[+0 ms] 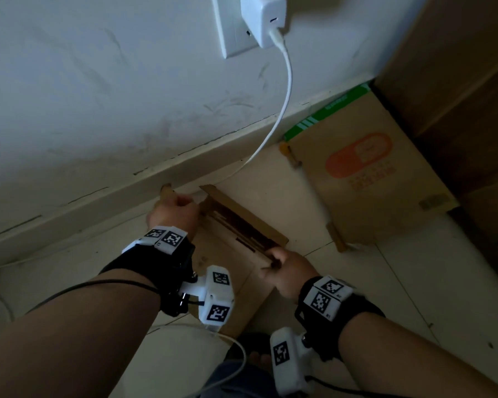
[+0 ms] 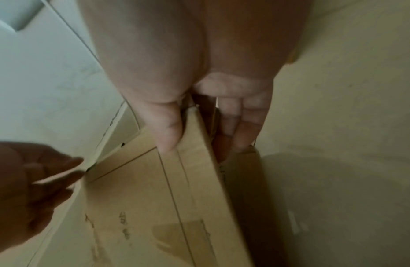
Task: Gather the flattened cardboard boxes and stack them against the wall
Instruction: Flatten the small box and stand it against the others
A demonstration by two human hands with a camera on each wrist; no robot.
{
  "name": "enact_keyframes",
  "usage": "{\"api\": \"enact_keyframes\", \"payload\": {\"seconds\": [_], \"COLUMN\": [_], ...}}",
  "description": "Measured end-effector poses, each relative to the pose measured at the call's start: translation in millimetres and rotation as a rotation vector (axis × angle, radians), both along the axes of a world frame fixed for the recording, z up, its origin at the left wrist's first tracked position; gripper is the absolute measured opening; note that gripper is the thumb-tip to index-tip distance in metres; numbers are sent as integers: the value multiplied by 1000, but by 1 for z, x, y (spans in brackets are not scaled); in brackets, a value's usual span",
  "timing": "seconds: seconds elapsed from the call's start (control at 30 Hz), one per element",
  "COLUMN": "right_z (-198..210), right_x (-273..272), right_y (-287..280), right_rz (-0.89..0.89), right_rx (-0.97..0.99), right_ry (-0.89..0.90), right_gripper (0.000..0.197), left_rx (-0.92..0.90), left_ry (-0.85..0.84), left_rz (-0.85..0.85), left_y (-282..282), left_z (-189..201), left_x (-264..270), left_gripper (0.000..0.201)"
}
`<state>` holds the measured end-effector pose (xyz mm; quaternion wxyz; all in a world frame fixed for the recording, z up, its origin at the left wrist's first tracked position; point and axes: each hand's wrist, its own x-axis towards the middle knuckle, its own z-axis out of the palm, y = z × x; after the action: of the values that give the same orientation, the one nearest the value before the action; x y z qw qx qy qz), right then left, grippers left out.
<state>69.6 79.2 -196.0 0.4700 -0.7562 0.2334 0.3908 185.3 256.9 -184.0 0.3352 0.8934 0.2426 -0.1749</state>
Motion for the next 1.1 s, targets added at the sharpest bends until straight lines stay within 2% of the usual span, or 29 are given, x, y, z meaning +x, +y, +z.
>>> {"api": "enact_keyframes", "payload": {"seconds": [0.1,0.17,0.27,0.37,0.5,0.57,0.67,0.73,0.8,0.87,0.93,1.03,1.1], "right_z": [5,6,8,6,6,6,6,3,-1,-6,-12,-18,-21], "right_x": [-4,-9,-16,-20,-22,-22,-14,-4,5,13,18,24,25], "right_y": [-29,-47,-63,-74,-86,-89,-92,-94,-96,-96,-96,-97,-97], "right_rz": [-65,-110,-146,-166,-149,-142,-306,-386,-355,-251,-138,-114,-61], "right_rx": [-33,-50,-49,-37,-37,-45,-73,-218,-373,-463,-506,-456,-451], "right_ry": [-4,11,46,64,94,64,-55,-117,-137,-113,-65,-9,8], "right_gripper": [49,47,44,47,50,44,39,43,36,30,40,59,60], "left_rx": [95,52,16,-7,-43,-30,26,63,93,121,142,164,177], "left_ry": [91,171,265,281,259,258,266,286,306,317,325,347,364], "left_rz": [-41,-43,-134,-232,-229,-239,-259,-269,-285,-300,-307,-323,-337], "left_y": [2,0,-9,-19,-28,-30,-31,-29,-27,-26,-25,-25,-25], "left_z": [-4,-7,-11,-15,-17,-19,-24,-28,-31,-34,-37,-40,-41], "left_x": [3,0,-6,-12,-16,-15,-12,-11,-12,-13,-13,-12,-13], "left_gripper": [53,64,68,68,78,83,85,83,83,82,81,83,83]}}
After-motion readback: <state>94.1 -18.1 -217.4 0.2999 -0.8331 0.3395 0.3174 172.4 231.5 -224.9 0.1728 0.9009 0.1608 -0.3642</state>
